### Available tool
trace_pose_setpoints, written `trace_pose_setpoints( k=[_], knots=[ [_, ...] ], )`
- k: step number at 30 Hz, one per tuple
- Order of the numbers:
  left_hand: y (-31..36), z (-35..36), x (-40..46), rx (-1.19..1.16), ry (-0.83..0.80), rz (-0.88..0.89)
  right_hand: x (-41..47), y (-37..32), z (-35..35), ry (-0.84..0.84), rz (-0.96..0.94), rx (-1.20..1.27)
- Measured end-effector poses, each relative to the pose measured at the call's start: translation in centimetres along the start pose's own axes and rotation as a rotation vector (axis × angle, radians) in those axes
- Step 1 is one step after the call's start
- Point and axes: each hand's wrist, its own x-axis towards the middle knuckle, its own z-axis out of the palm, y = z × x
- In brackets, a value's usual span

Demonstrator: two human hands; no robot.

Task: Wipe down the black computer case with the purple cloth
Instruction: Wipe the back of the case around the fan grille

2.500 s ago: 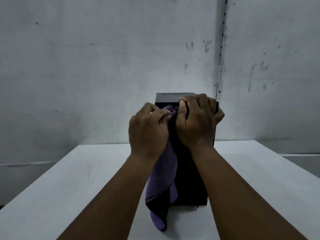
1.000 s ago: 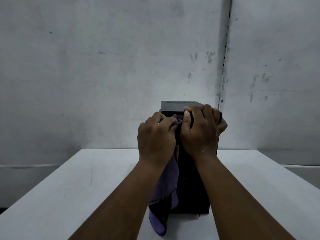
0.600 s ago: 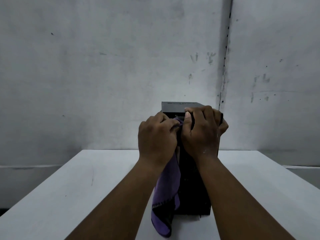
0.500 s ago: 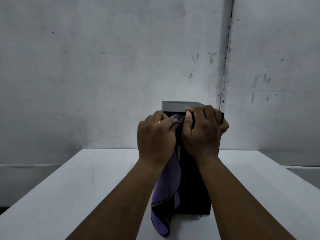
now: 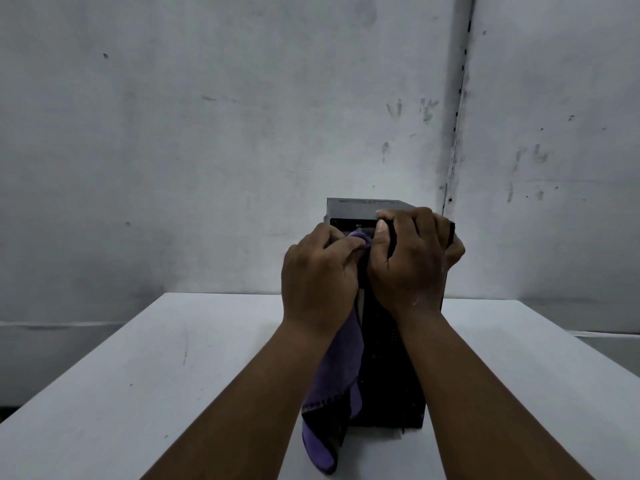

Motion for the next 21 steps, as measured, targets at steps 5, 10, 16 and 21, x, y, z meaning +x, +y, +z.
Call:
trace_pose_setpoints(
  k=[5, 10, 16, 21],
  knots=[
    [0.19, 0.06, -0.25, -0.031, 0.011, -0.015, -0.09, -0.03, 0.08, 0.013, -0.008, 0.006],
    [0.01, 0.13, -0.05, -0.021, 0.012, -0.017, -0.08, 0.0, 0.12, 0.026, -0.013, -0.003],
    [-0.13, 0.34, -0.42, -0.049, 0.021, -0.028, -0.12, -0.02, 0.16, 0.029, -0.018, -0.004],
    [-0.14, 0.48, -0.25, -0.04, 0.039, -0.03, -0.06, -0.04, 0.17, 0.033, -0.019, -0.001]
  ],
)
